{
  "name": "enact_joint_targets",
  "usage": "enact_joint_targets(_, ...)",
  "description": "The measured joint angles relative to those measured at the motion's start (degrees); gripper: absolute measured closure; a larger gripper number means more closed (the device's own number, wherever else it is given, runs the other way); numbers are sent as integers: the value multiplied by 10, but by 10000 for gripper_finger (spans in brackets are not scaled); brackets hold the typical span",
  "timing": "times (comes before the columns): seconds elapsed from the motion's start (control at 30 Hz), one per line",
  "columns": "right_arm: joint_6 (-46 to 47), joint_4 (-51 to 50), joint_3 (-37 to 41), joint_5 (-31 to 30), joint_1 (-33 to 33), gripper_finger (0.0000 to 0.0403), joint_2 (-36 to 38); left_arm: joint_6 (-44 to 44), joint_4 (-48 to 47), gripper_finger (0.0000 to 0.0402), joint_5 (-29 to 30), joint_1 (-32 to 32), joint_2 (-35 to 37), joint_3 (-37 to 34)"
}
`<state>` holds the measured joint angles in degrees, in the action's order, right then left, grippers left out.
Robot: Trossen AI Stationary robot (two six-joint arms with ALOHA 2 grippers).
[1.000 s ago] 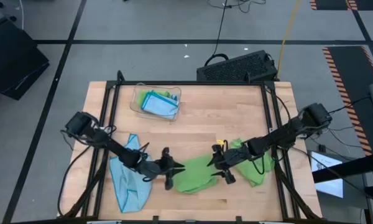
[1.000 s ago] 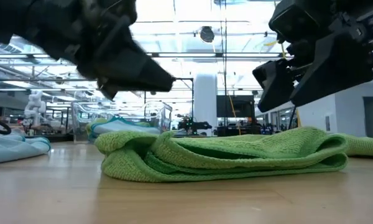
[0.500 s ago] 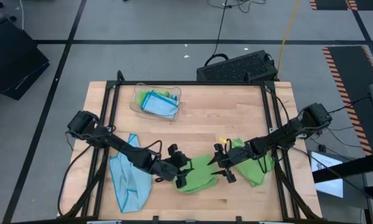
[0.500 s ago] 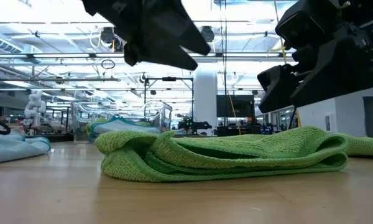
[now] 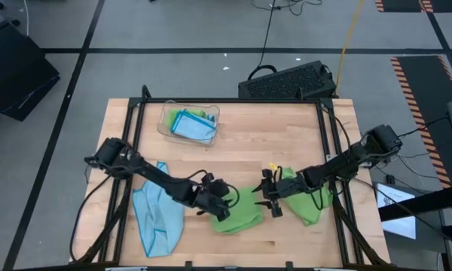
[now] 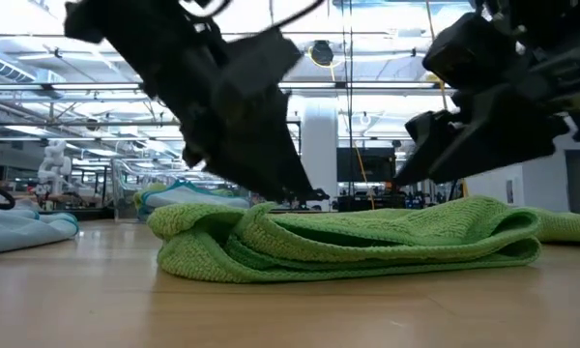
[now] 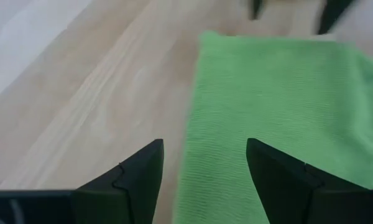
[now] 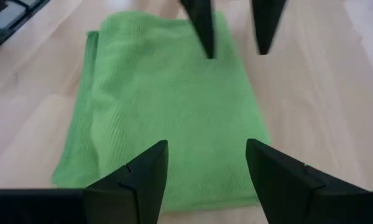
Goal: Fold microfiber towels
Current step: Put the top green microfiber cloth into the bin
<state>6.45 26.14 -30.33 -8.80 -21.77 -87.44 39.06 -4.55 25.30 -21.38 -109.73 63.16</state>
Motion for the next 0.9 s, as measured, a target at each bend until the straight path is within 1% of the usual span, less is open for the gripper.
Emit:
enact_joint_targets(0.13,18,28,25,-1,-9,195,0,25,-1,169,-8,13,-8,0)
enact_joint_targets(0.33,33,105,65,-2,-21,195,0,23,2,169,-14,18,-9,0)
enact_joint_targets(0.43,20,118,82,-2,-28,195,0,12,33,169,-15,16,-9,0)
enact_joint_targets(0.5,-3,118,93,-2,-34,195,0,-2,73,170,-16,11,-9,0)
enact_joint_targets(0.6,-42,118,107,-2,-40,195,0,-33,159,178,-19,2,-9,3)
enact_joint_targets(0.67,-68,117,110,-6,-44,195,0,-62,179,192,-19,-3,-14,24)
enact_joint_targets(0.8,-164,119,95,-35,-69,195,0,-109,126,234,-21,-8,-53,85)
enact_joint_targets(0.9,-249,80,66,-59,-96,195,0,-114,72,266,-65,-9,-89,122)
